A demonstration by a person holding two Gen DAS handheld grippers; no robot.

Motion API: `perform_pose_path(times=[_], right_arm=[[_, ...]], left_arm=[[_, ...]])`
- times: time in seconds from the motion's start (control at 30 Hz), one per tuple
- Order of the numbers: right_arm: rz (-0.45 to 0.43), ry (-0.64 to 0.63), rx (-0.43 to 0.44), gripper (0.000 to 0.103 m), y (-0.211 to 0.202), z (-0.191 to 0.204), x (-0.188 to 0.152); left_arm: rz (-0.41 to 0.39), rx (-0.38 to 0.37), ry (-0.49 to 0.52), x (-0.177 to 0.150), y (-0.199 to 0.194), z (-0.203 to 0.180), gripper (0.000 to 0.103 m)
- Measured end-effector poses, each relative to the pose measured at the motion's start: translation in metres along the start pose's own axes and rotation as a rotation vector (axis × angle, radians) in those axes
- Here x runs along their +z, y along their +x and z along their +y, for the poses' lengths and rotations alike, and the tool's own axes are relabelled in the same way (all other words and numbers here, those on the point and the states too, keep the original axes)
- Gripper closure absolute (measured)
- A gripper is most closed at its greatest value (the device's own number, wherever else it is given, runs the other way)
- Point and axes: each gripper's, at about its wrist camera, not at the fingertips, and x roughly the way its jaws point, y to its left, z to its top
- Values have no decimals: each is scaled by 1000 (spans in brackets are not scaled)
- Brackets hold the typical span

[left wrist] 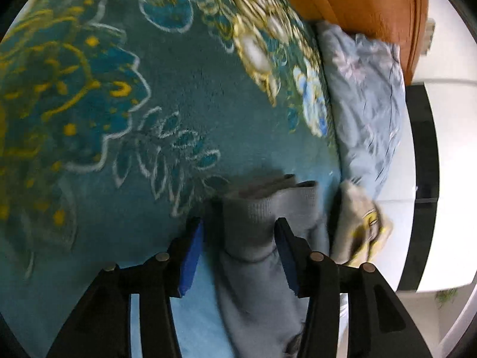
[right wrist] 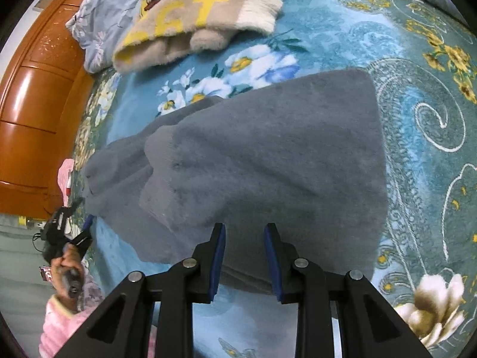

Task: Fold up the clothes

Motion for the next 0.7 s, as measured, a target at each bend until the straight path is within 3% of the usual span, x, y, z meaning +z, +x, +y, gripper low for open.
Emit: perform_pose_path(times=[0.07, 0.23, 0.33, 0.43, 0.6, 0.7], right_arm=[[0, -10, -22, 73, 0, 4, 1], [25, 28, -55, 73, 10, 5, -3], [29, 50, -51, 73, 12, 6, -3], [28, 39, -42, 73, 12, 10, -4], [17, 28, -4, 73, 7, 13, -7], [4, 44, 25, 73, 2, 6, -10]], left_arm=[[9, -60, 18, 3, 9, -3, 53], [34, -15, 125, 5, 31, -24, 54], [34, 11, 106, 6, 32, -26, 83], [7, 23, 145, 1, 20, -43, 85], [-27, 22, 292, -14, 1, -102, 86], [-49, 9, 449, -48, -12, -161, 86]])
